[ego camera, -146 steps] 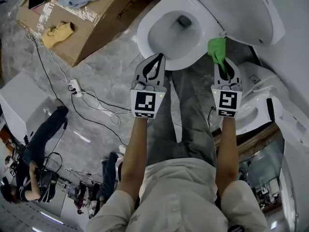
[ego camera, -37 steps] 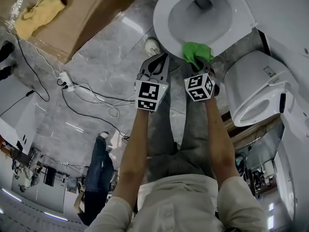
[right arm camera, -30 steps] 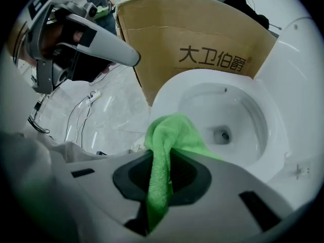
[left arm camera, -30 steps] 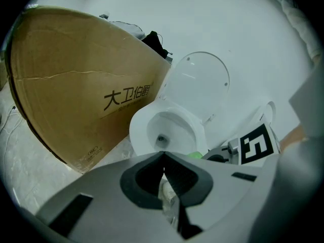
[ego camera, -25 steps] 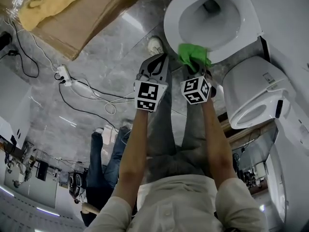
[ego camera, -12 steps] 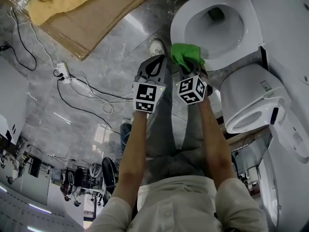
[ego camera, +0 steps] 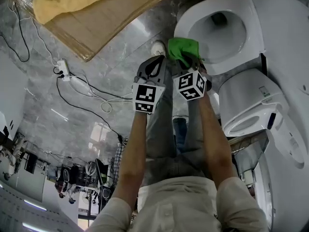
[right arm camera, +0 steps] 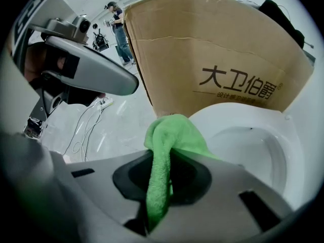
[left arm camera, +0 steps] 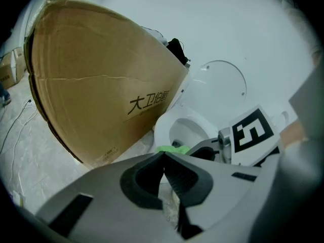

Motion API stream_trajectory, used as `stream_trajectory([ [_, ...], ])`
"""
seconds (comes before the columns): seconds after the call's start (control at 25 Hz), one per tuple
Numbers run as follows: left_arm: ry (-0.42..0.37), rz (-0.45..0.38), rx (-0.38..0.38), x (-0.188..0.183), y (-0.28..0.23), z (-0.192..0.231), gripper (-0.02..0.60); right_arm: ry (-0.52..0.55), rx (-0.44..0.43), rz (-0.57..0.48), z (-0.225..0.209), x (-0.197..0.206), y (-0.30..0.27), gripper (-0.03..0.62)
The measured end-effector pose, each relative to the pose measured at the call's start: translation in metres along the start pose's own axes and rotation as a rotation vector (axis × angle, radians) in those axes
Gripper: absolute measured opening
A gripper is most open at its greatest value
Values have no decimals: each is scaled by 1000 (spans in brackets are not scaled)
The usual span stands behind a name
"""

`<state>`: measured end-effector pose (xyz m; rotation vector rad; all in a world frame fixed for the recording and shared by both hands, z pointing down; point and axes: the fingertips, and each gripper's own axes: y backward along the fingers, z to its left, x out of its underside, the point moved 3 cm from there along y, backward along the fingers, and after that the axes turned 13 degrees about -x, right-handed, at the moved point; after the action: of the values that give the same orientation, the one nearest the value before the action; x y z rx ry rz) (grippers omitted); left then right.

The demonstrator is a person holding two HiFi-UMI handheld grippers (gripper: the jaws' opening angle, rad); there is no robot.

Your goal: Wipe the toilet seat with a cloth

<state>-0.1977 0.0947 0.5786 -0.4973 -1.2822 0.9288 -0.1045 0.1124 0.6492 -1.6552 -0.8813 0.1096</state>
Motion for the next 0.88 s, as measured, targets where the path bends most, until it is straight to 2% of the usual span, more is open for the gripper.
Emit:
stream_trajectory([
  [0.4,8,-24,-29,-18,-10,4,12,29,5,-61,-40,-42,-4,48],
  [0.88,16,-60,-74,-51,-35,4,12,42,5,-109,-80,-66,0,48],
])
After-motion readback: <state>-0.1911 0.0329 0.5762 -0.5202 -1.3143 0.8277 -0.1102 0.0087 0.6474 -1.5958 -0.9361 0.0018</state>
